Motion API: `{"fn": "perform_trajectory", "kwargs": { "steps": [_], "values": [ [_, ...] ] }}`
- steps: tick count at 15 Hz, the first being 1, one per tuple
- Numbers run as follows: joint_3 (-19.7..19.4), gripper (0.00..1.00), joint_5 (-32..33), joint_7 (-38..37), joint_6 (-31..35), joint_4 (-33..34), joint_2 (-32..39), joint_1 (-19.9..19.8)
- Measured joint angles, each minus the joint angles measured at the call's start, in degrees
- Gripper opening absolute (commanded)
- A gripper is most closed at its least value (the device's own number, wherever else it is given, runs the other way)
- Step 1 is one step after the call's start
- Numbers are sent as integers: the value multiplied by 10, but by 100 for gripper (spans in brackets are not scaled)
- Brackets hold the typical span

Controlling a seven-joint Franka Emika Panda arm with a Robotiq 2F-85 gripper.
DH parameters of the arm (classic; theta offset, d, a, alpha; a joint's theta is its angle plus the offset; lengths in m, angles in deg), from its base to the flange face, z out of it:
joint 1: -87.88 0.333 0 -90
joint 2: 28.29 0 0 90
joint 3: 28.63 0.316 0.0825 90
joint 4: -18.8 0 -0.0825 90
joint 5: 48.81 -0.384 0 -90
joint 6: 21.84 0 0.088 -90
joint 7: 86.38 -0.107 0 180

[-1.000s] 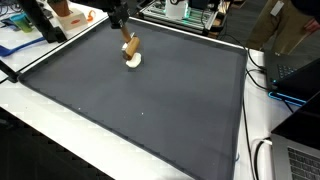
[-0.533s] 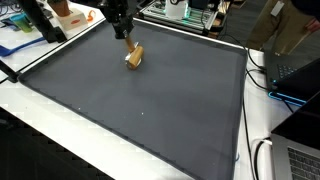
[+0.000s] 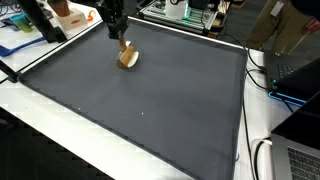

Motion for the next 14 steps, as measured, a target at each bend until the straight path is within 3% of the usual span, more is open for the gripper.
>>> {"fn": "perform_trajectory", "kwargs": {
  "steps": [4,8,14],
  "values": [
    [-7,22,68,-12,16,5,21,0],
    [-15,22,59,6,19,16,23,-10],
    [-18,22,-49,256,6,5,-40,-43]
  ]
}}
